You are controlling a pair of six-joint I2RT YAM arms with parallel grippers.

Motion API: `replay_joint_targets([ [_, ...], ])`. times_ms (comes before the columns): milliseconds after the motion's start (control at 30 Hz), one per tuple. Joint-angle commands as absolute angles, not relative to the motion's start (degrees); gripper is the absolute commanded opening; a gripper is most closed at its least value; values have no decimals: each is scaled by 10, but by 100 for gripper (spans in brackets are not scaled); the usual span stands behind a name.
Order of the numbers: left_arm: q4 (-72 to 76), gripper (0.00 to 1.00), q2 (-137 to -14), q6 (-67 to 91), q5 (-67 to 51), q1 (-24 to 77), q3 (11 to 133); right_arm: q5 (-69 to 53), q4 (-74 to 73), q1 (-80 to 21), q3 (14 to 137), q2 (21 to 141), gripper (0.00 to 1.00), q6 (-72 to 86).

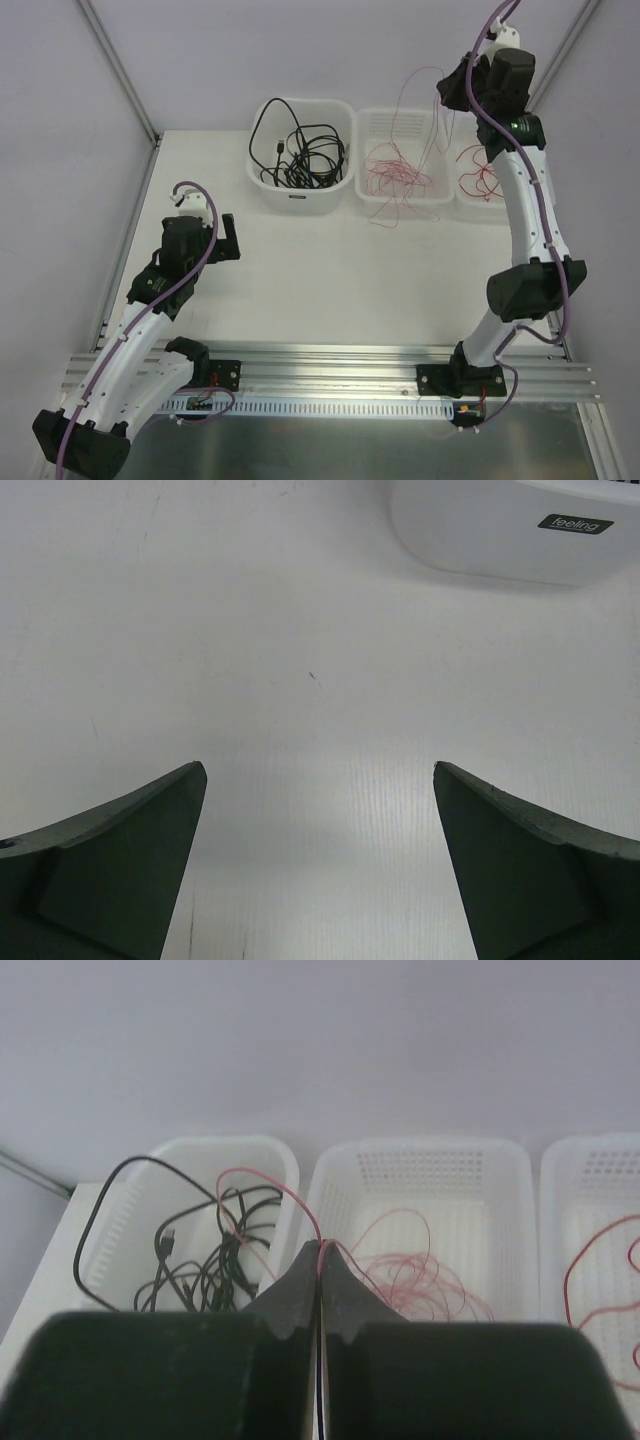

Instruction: Untangle the cables

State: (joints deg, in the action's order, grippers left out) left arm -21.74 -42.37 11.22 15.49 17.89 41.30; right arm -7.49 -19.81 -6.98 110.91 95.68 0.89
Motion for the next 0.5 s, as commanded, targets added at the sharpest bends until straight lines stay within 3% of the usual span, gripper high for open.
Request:
replay_joint_targets([
  [0, -202, 99, -423, 113, 152, 172, 411, -88, -199, -57, 1208, 1038, 1, -2],
  [100, -202, 99, -422, 114, 152, 172, 411, -106, -223, -53, 1244, 1107, 3, 18],
  [367, -202, 99, -423, 113, 147, 171, 412, -125, -218, -53, 1164, 1190, 14, 13],
  [467, -202, 99, -424, 114, 147, 172, 411, -142, -249, -51, 1184, 1218, 32, 7],
])
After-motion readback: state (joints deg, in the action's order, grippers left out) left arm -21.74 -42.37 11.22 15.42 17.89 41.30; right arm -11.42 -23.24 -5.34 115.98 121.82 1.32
